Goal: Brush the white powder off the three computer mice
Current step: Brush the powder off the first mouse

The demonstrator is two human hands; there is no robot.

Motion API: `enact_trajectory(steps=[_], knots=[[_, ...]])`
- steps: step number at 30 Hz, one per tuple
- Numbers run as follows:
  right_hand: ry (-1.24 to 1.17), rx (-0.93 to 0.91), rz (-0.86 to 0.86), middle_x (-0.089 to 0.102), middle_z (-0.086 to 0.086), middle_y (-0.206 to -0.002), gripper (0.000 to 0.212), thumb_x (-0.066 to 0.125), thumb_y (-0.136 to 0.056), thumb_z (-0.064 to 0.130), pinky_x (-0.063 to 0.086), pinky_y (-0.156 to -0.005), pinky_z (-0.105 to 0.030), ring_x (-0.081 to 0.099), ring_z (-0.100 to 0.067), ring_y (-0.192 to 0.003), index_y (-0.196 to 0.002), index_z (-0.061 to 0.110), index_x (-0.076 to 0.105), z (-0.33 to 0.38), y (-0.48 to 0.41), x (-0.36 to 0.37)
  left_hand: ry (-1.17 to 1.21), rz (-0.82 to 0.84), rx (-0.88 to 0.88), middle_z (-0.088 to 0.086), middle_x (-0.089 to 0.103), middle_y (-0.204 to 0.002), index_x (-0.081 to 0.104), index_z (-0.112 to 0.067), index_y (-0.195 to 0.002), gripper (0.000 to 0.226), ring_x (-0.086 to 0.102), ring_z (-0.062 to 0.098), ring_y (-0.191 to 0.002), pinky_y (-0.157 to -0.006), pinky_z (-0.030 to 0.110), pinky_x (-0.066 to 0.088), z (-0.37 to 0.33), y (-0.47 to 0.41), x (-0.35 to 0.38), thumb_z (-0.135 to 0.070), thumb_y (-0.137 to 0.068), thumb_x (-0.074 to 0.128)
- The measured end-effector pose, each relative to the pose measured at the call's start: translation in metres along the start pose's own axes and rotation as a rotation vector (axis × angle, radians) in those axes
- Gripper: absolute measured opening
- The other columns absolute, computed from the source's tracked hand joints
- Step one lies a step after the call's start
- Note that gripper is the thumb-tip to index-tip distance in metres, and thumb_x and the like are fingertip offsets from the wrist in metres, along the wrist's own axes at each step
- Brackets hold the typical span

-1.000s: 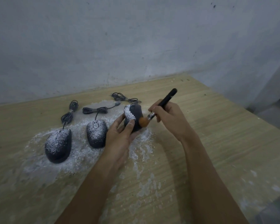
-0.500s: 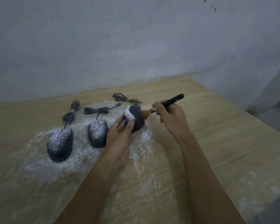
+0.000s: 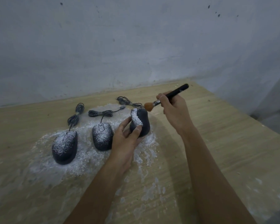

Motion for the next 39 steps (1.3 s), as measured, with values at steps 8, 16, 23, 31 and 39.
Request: enact_trajectory(steps=[8, 16, 23, 31, 39], knots=[[0.146, -0.117, 0.141, 0.063, 0.021, -0.061, 0.017, 0.064, -0.098, 0.032, 0.041, -0.057, -0.012, 0.056, 0.002, -0.059, -0.081, 0.033, 0.068, 0.012, -0.021, 0.04, -0.076, 0.006, 0.025, 0.003, 0.074, -0.119, 0.053, -0.023, -0.139, 0.05, 0.072, 0.02, -0.109, -0.093, 0.04, 0.058, 0.002, -0.002, -0.001, -0.004, -0.094, 0.065], [0.065, -0.07, 0.139, 0.066, 0.006, -0.065, 0.015, 0.065, -0.096, 0.029, 0.041, -0.057, -0.017, 0.055, -0.001, -0.059, -0.084, 0.023, 0.071, 0.001, -0.027, 0.037, -0.054, 0.01, 0.028, 0.004, 0.074, -0.12, 0.054, -0.023, -0.137, 0.049, 0.071, 0.02, -0.111, -0.094, 0.041, 0.057, 0.006, -0.004, -0.003, -0.003, -0.094, 0.065], [0.012, -0.059, 0.073, 0.056, 0.011, -0.057, 0.016, 0.064, -0.092, 0.028, 0.038, -0.051, -0.023, 0.047, -0.005, -0.05, -0.082, 0.019, 0.072, 0.002, -0.034, 0.029, -0.108, 0.036, 0.056, -0.001, 0.075, -0.117, 0.055, -0.027, -0.136, 0.049, 0.071, 0.016, -0.11, -0.089, 0.034, 0.06, 0.006, -0.005, -0.003, -0.006, -0.093, 0.067], [0.036, -0.054, 0.048, 0.06, 0.006, -0.064, 0.017, 0.065, -0.095, 0.027, 0.039, -0.053, -0.019, 0.05, -0.005, -0.055, -0.08, 0.023, 0.072, 0.004, -0.035, 0.028, -0.159, 0.03, 0.066, -0.003, 0.075, -0.118, 0.057, -0.032, -0.135, 0.049, 0.071, 0.014, -0.11, -0.088, 0.033, 0.058, 0.005, -0.004, -0.003, -0.011, -0.092, 0.069], [0.063, -0.079, 0.101, 0.062, 0.008, -0.067, 0.016, 0.066, -0.097, 0.029, 0.042, -0.058, -0.019, 0.054, -0.004, -0.059, -0.082, 0.029, 0.07, 0.014, -0.032, 0.031, -0.173, 0.013, 0.07, -0.002, 0.074, -0.119, 0.057, -0.033, -0.135, 0.049, 0.071, 0.016, -0.109, -0.091, 0.039, 0.057, 0.004, -0.002, -0.004, -0.013, -0.092, 0.071]])
Point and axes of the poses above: each hand's wrist, its own y-axis away from the middle knuckle, its own x-axis out of the palm, z = x × y, the point moved 9 cm from there along -y, towards the middle knuckle
